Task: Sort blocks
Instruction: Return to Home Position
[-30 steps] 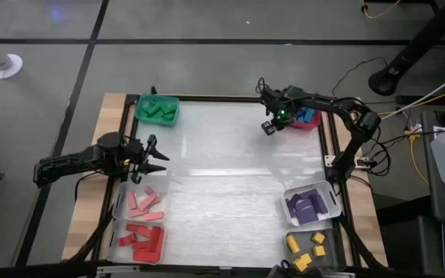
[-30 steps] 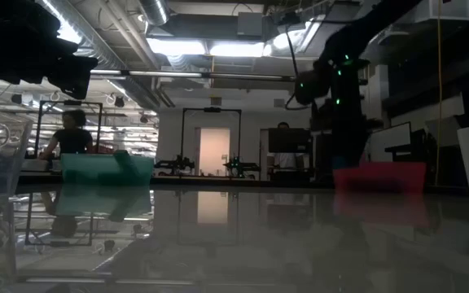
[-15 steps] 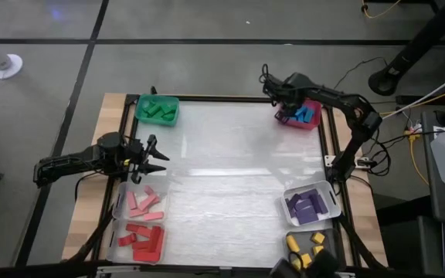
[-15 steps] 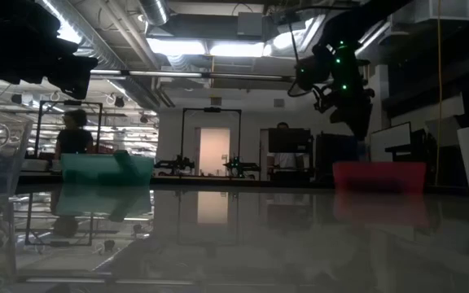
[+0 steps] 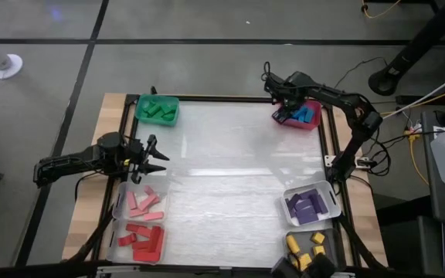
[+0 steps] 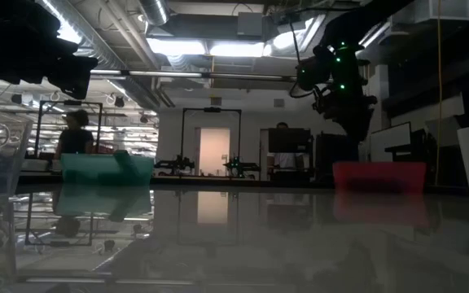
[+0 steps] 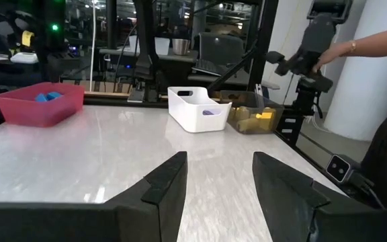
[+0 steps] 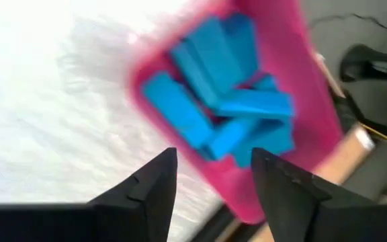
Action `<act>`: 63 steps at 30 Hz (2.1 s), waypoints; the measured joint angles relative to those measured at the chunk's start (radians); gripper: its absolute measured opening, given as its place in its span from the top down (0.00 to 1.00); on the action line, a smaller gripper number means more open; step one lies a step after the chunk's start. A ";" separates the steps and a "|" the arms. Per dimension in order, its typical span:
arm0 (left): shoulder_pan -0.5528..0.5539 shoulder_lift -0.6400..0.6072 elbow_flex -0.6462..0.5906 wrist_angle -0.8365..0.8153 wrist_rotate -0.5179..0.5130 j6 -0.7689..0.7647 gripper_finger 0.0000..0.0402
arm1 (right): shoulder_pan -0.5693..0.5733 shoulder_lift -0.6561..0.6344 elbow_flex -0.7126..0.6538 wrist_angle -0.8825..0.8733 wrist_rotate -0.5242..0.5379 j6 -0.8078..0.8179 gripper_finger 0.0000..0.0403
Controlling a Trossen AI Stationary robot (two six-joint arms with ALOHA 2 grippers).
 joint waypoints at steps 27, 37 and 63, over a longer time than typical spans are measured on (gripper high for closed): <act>0.000 0.000 0.000 0.000 0.000 0.000 0.60 | 0.351 -0.270 -0.002 0.232 -0.215 -0.208 0.52; 0.000 0.000 0.000 0.000 0.000 0.000 0.60 | 0.344 -0.580 -0.315 0.308 -0.252 -0.285 0.52; 0.000 0.000 0.000 0.000 0.000 0.000 0.60 | 0.669 -1.320 -0.995 0.781 -0.379 0.169 0.52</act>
